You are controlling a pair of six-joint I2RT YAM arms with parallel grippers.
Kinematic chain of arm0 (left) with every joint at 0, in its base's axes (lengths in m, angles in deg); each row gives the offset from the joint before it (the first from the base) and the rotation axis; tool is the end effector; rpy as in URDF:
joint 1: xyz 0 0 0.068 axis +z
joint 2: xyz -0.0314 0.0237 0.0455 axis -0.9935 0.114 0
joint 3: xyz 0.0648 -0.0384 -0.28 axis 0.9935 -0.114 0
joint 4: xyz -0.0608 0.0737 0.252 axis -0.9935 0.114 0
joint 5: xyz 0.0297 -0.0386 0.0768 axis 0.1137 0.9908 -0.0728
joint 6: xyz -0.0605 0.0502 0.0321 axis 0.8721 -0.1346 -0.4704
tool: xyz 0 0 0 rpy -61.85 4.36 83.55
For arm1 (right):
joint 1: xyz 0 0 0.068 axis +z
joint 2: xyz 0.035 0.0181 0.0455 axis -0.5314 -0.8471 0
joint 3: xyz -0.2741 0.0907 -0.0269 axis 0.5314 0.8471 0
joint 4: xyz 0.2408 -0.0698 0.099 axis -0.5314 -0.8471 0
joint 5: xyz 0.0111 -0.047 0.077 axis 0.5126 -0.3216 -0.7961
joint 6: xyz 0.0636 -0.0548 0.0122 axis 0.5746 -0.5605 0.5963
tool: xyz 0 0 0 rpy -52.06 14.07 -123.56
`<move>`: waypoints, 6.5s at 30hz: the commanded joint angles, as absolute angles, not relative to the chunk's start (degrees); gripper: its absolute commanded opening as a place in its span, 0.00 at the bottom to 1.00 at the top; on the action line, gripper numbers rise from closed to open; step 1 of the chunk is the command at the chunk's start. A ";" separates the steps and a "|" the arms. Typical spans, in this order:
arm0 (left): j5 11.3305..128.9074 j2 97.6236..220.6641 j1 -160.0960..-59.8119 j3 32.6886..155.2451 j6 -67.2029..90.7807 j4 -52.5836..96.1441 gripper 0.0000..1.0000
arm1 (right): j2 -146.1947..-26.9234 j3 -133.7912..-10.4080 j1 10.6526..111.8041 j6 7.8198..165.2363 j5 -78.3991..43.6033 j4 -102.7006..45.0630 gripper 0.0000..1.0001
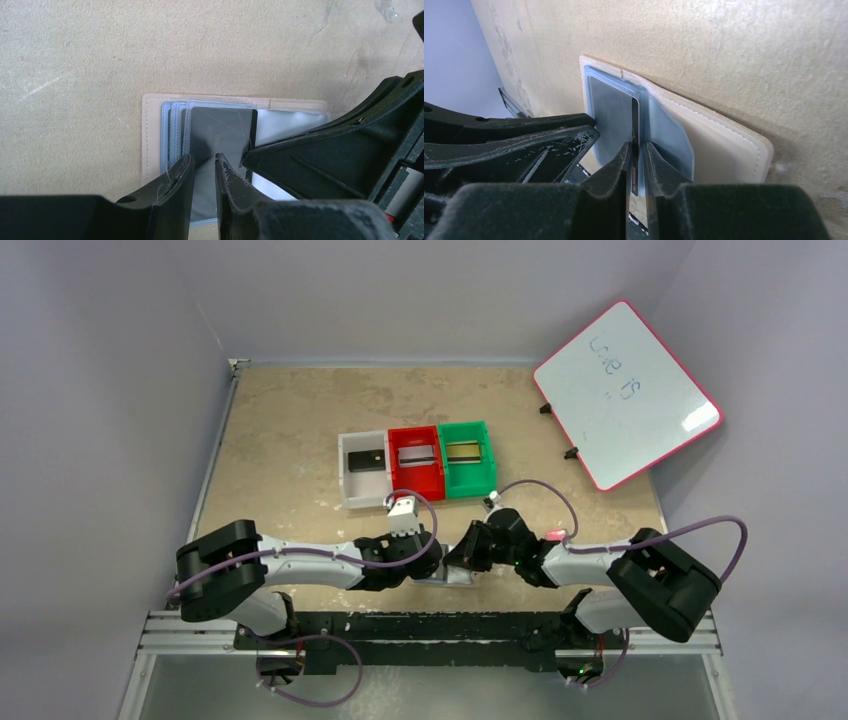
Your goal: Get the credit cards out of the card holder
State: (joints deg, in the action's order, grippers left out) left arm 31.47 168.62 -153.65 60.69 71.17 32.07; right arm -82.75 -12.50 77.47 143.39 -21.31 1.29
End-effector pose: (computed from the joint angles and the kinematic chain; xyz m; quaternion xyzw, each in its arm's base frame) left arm 0.1356 -0.2649 0.1412 -0.0867 0.9177 -0.1970 0.3339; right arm 0.1703 0.1938 0.1175 0.0899 0.8658 0.4455 0.2095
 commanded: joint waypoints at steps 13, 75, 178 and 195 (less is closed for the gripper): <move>32.95 171.85 -153.78 61.15 71.93 35.55 0.16 | -84.17 -9.90 77.71 146.98 -23.53 13.43 0.09; 30.99 174.01 -153.94 64.39 70.65 40.27 0.13 | -74.04 -5.92 73.18 145.50 -23.89 9.17 0.00; 31.29 142.67 -107.91 67.75 50.15 59.06 0.79 | -71.81 -38.57 79.18 71.17 -15.25 -2.38 0.00; 59.44 168.87 -92.78 84.33 41.63 41.73 0.79 | -80.41 -47.16 79.21 73.24 -6.99 -1.24 0.00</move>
State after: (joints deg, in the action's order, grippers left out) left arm 52.64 163.42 -94.26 79.10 44.24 47.06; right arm -82.75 -46.03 79.02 71.20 -9.11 -6.14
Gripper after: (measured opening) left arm 0.792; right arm 0.005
